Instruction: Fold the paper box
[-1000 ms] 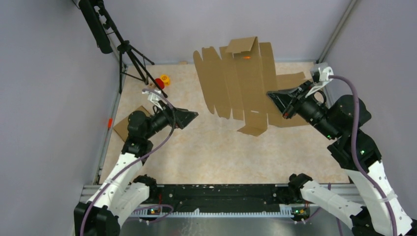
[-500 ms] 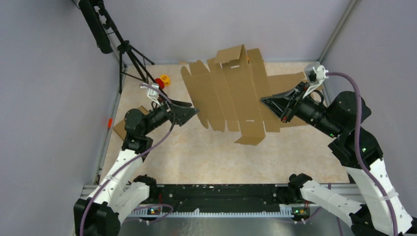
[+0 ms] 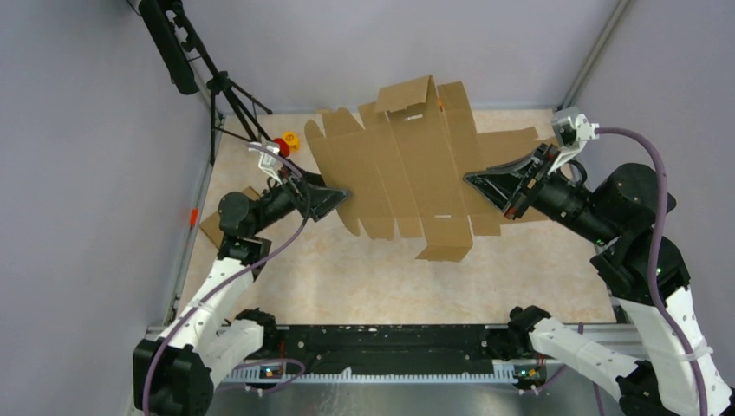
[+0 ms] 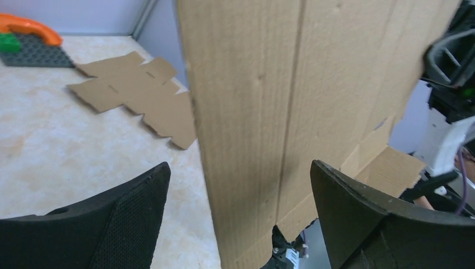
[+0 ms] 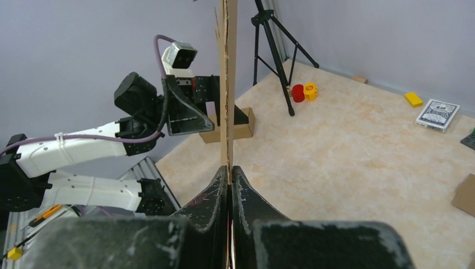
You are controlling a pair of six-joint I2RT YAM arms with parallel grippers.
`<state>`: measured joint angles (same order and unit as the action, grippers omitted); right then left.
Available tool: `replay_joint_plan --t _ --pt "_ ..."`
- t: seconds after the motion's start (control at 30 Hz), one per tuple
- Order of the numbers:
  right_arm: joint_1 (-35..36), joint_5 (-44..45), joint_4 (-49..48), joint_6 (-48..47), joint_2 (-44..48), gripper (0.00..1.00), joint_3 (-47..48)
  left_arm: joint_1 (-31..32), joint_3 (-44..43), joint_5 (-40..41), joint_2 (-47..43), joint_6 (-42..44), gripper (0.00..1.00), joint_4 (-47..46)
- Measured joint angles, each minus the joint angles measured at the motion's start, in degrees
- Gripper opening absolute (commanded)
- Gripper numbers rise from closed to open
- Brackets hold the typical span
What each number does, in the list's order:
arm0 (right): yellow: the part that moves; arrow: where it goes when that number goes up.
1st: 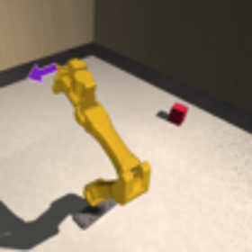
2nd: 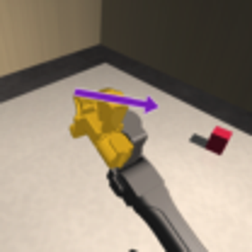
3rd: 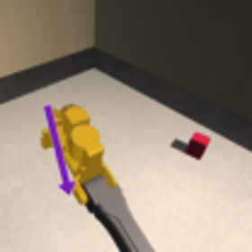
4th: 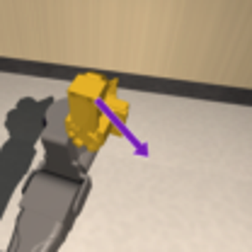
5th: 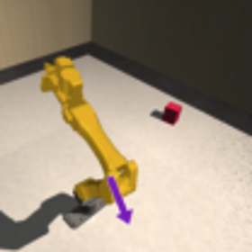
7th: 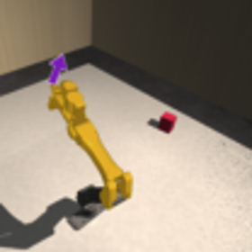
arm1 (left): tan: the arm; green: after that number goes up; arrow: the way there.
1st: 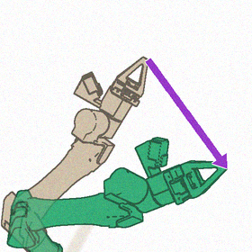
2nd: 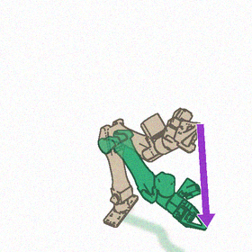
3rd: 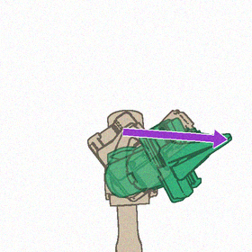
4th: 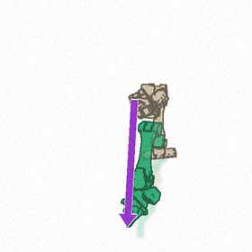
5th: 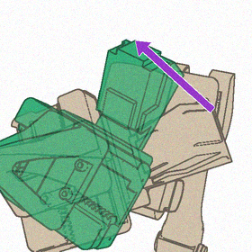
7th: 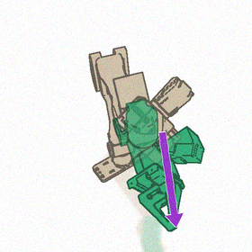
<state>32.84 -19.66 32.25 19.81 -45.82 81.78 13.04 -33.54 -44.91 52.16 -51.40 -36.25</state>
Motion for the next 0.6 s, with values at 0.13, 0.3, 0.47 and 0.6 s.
replay_joint_plan --t 0.13,0.3,0.47,0.6 --pt "0.00 0.72 0.39 0.02 0.02 0.00 0.00 0.00 0.00 -4.11 2.03 -4.85 0.75 -8.79" --pt "-0.02 5.09 1.09 -0.09 0.04 0.00 0.00 -0.35 0.00 -7.19 1.70 -9.16 0.50 -15.74" --pt "-0.02 7.93 1.22 -0.22 0.24 0.00 -2.34 -0.13 0.00 -9.40 -0.33 -10.78 0.17 -18.38" --pt "-0.02 8.83 1.01 -0.24 0.22 0.00 -5.86 0.20 -0.02 -10.75 -0.44 -11.45 0.04 -18.84"
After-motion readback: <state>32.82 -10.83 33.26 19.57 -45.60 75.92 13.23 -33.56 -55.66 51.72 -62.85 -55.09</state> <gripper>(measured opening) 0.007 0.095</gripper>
